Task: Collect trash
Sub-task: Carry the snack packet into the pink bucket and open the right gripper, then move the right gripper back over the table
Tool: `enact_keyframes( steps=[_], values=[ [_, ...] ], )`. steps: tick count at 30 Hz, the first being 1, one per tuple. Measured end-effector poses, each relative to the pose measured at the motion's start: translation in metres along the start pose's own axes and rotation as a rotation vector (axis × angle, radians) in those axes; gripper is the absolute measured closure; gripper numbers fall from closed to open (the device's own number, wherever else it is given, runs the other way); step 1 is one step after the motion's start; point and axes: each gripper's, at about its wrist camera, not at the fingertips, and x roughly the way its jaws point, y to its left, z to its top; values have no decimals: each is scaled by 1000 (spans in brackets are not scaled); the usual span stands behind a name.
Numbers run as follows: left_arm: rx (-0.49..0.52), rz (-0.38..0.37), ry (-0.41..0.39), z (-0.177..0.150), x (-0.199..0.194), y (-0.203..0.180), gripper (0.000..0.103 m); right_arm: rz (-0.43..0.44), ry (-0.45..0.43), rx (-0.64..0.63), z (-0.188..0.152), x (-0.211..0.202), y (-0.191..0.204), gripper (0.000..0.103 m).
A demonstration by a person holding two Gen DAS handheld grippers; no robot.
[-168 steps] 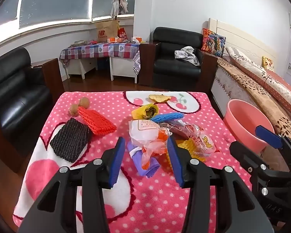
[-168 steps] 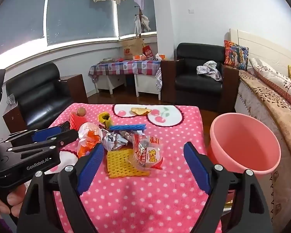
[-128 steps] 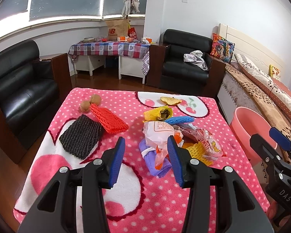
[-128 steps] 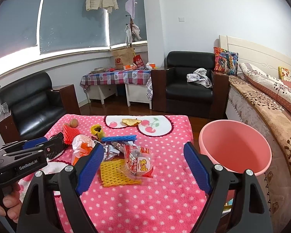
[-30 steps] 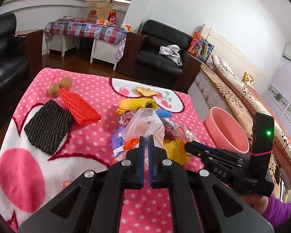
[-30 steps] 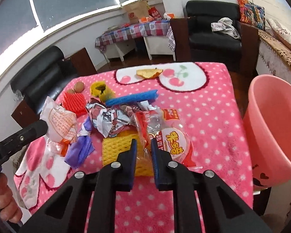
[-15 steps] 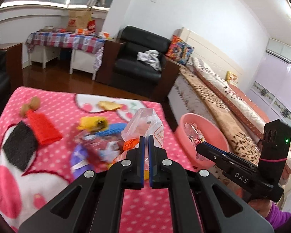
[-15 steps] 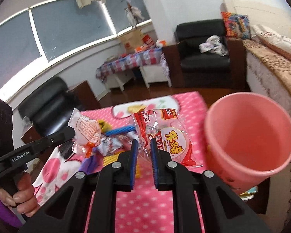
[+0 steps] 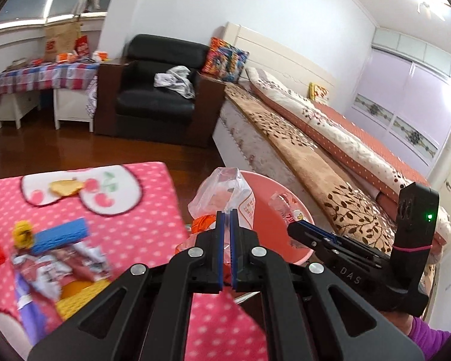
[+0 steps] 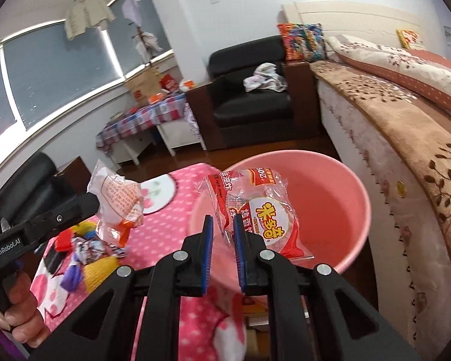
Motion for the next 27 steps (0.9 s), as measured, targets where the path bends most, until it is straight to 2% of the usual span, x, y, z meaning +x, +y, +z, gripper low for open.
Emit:
enact_keyframes(
  steps=[7, 14, 16, 18, 19, 23, 27],
  values=[
    [32, -27, 66, -2, 49, -15, 100, -36, 29, 27, 0, 22, -22, 90],
    [19, -47, 101, 1, 75, -19, 100, -54, 57, 41, -3, 38, -35, 88],
    [22, -59, 114, 0, 78, -20, 96, -61, 57, 44, -4, 39, -37, 87],
    [21, -61, 123, 0, 80, -20, 73, -68, 58, 45, -5, 41, -38, 82],
    [16, -64, 120, -1, 79, -20, 71, -74, 58, 44, -4, 41, -39, 81],
    [6, -66, 109, 0, 74, -19, 70, -84, 49, 41, -5, 38, -37, 67],
    [-4, -65, 99, 1, 63, -14, 70, -91, 35, 25, -6, 31, -29, 62]
  ],
)
